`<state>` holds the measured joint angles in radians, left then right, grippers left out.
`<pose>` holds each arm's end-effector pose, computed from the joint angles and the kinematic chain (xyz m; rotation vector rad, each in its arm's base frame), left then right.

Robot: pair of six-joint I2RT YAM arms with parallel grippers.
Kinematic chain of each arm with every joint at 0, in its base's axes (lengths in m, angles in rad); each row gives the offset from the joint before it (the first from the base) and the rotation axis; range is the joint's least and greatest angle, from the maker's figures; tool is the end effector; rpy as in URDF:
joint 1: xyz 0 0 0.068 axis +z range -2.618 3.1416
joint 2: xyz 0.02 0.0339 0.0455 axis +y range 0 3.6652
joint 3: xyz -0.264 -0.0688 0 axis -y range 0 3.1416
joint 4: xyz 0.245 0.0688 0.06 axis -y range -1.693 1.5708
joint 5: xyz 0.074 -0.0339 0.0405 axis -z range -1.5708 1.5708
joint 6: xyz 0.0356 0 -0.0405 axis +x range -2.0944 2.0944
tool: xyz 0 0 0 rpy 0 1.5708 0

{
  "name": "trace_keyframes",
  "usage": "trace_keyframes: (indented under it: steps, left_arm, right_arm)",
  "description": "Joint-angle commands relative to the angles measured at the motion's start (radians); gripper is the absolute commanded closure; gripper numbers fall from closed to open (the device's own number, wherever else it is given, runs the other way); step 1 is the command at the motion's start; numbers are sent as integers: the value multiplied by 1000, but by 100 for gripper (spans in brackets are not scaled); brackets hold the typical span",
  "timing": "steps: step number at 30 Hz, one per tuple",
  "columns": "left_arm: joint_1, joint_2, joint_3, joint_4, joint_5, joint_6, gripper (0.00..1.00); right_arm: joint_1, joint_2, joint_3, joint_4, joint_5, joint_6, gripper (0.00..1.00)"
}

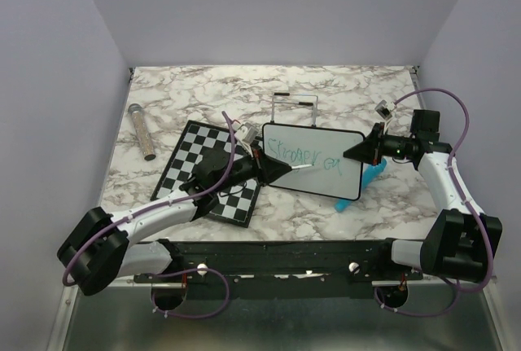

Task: Write a sentence on the whiteboard

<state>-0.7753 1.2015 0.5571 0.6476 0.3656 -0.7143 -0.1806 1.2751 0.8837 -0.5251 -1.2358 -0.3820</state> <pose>0.1795 -0.1938 0.2608 0.3747 1.7254 -1.4164 0.2467 -0.0109 0.2600 -0.6636 1.8919 1.1472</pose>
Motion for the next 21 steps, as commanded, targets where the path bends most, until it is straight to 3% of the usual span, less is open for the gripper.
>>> trace_keyframes:
  steps: [1, 11, 21]
  left_arm:
    - [-4, -40, -49, 20, -57, 6, 100]
    - [-62, -102, -138, 80, -151, 10, 100]
    - [-124, -60, -135, 113, -188, 27, 100]
  right_arm:
    - [4, -37, 9, -10, 21, -18, 99]
    - [4, -42, 1, -6, 24, -18, 100]
    - [4, -42, 1, -6, 19, -17, 99]
